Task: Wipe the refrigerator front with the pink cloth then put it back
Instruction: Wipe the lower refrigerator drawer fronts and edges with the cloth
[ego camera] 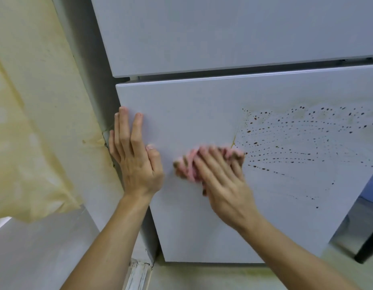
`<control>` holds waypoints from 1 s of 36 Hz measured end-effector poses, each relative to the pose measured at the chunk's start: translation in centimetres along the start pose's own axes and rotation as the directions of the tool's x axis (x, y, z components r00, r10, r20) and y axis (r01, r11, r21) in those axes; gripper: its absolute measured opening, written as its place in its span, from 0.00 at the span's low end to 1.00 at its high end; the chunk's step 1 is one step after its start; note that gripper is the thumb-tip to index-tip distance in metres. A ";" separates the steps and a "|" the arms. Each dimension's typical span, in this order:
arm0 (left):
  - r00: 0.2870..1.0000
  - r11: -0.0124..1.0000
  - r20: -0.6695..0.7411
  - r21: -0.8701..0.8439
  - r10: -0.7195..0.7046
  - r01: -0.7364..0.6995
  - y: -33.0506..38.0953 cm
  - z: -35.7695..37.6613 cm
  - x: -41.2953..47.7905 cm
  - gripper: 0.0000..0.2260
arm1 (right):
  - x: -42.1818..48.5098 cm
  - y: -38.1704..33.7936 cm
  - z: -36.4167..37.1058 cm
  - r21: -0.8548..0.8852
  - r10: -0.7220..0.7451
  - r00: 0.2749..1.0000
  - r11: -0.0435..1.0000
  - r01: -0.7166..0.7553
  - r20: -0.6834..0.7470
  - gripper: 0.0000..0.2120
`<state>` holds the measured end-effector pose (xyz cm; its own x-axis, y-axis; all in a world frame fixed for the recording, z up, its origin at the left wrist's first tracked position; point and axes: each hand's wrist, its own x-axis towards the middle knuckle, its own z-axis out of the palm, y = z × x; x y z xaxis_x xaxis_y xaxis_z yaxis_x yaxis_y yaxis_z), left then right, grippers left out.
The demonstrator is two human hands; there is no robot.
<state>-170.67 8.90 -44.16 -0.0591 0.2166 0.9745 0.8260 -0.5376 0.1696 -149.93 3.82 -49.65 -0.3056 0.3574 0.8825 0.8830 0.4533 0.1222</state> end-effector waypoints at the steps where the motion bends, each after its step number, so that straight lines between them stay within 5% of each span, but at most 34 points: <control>1: 1.000 1.000 -0.002 0.001 -0.004 0.004 0.1 0.0 0.0 0.29 | 1.8 0.0 -0.6 0.010 0.063 0.996 0.998 -0.062 -0.066 0.35; 8: 1.000 0.999 -0.006 0.035 -0.006 0.007 1.0 -0.1 0.5 0.28 | 10.8 0.0 -4.6 0.210 0.327 0.911 0.937 -0.279 -0.251 0.38; 13: 0.999 0.997 0.003 0.071 0.041 -0.041 2.1 0.1 1.0 0.28 | 7.7 -0.2 -2.3 0.098 0.224 0.946 0.974 -0.206 -0.235 0.28; 21: 0.998 0.998 0.021 0.034 0.054 -0.055 3.1 1.2 0.8 0.27 | -4.3 2.3 1.1 -0.068 -0.046 0.999 0.997 0.047 0.017 0.33; 26: 0.999 0.997 0.010 0.053 0.051 -0.052 3.3 1.5 0.8 0.28 | -3.1 2.6 -0.3 -0.046 -0.036 0.997 0.998 0.039 0.061 0.34; 30: 0.999 0.998 -0.011 0.049 0.048 -0.048 3.6 1.6 1.0 0.27 | 2.4 2.4 -2.8 0.044 0.141 0.988 0.989 -0.139 -0.067 0.37; 36: 0.998 0.997 -0.001 0.034 0.068 -0.068 4.4 1.5 1.2 0.28 | 9.6 3.0 -6.3 0.098 0.276 0.895 0.961 -0.258 -0.350 0.24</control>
<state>-166.26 7.98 -42.43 -0.0030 0.1787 0.9839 0.8465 -0.5233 0.0976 -148.00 3.43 -37.99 0.0950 0.1588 0.9827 0.8926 0.4234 -0.1547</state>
